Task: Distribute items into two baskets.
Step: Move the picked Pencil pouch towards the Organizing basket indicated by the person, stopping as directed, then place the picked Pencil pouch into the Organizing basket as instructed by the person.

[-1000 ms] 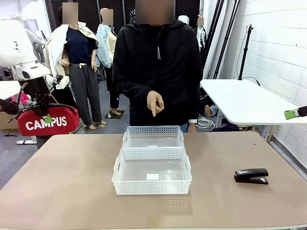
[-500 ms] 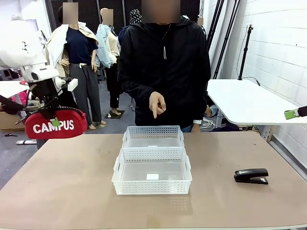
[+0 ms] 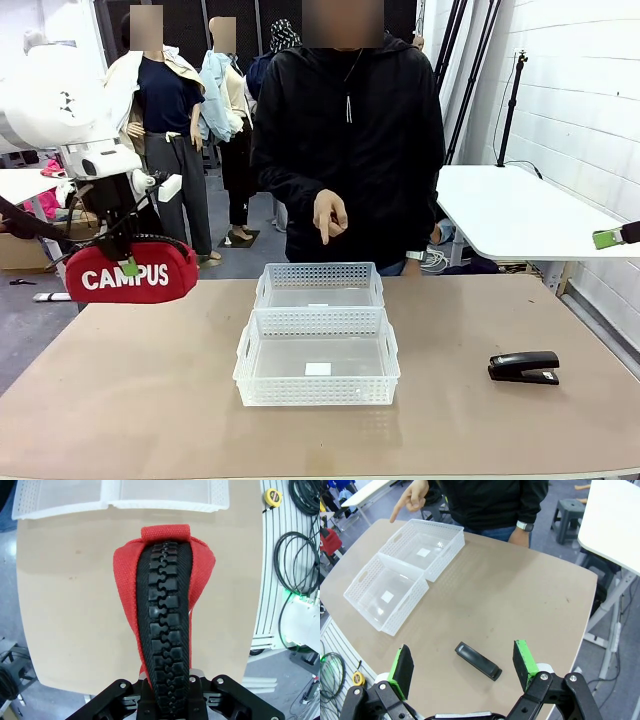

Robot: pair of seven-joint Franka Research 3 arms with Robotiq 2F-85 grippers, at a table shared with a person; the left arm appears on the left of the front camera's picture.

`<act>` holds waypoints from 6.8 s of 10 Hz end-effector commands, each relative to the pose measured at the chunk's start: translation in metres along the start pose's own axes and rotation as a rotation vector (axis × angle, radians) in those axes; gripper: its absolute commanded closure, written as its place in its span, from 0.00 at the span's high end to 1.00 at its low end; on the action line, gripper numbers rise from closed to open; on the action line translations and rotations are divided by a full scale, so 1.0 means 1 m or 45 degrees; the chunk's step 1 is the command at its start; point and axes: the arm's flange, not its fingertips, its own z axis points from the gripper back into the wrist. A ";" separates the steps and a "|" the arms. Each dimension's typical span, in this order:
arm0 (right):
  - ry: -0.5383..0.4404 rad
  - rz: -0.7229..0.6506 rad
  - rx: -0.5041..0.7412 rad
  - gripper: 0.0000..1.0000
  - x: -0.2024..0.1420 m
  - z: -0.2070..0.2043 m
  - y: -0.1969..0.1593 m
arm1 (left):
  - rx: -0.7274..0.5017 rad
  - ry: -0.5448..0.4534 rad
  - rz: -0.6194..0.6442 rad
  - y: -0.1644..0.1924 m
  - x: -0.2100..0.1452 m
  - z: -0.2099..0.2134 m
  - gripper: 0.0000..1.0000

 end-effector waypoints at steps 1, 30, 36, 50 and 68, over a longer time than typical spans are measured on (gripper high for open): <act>-0.033 0.004 0.024 1.00 -0.001 -0.003 -0.002 | 0.059 0.037 -0.022 -0.017 0.010 -0.006 0.00; -0.033 0.004 0.024 1.00 -0.001 -0.003 -0.002 | -0.161 0.049 -0.282 -0.076 0.158 -0.051 0.00; -0.033 0.004 0.024 1.00 -0.001 -0.003 -0.002 | -0.178 0.043 -0.281 -0.080 0.153 -0.051 0.00; -0.033 0.004 0.024 1.00 -0.001 -0.003 -0.002 | -0.178 0.043 -0.281 -0.080 0.153 -0.051 0.00; -0.033 0.004 0.024 1.00 -0.001 -0.003 -0.002 | -0.178 0.043 -0.281 -0.080 0.153 -0.051 0.00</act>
